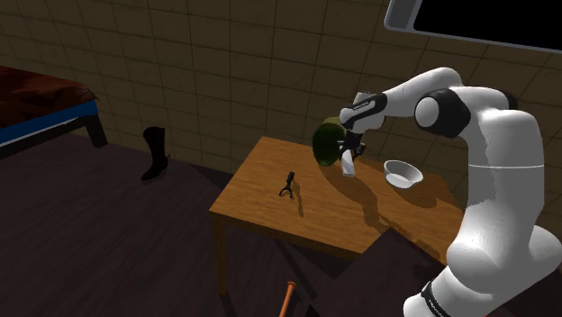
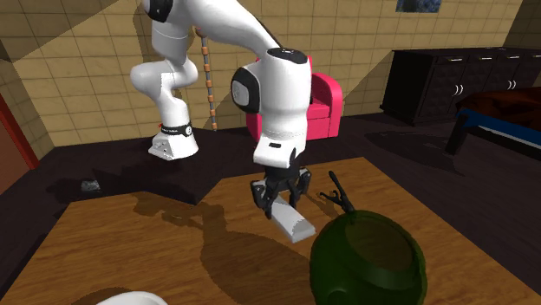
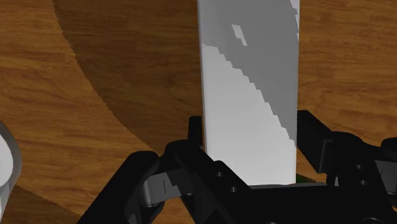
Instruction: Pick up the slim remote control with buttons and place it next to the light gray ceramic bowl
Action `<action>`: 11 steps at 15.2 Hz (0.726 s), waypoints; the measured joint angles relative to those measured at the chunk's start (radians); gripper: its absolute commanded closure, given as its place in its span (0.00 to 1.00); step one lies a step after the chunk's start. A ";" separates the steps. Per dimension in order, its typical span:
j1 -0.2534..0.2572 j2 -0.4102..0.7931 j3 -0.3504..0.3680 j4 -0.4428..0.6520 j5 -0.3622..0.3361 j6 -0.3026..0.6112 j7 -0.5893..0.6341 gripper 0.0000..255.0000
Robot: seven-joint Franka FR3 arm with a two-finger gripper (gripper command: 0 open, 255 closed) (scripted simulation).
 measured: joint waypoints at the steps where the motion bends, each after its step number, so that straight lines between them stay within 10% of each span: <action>1: -0.014 0.014 -0.002 0.025 0.003 -0.012 -0.015 1.00; 11: -0.191 0.259 -0.011 0.437 0.039 -0.177 -0.176 1.00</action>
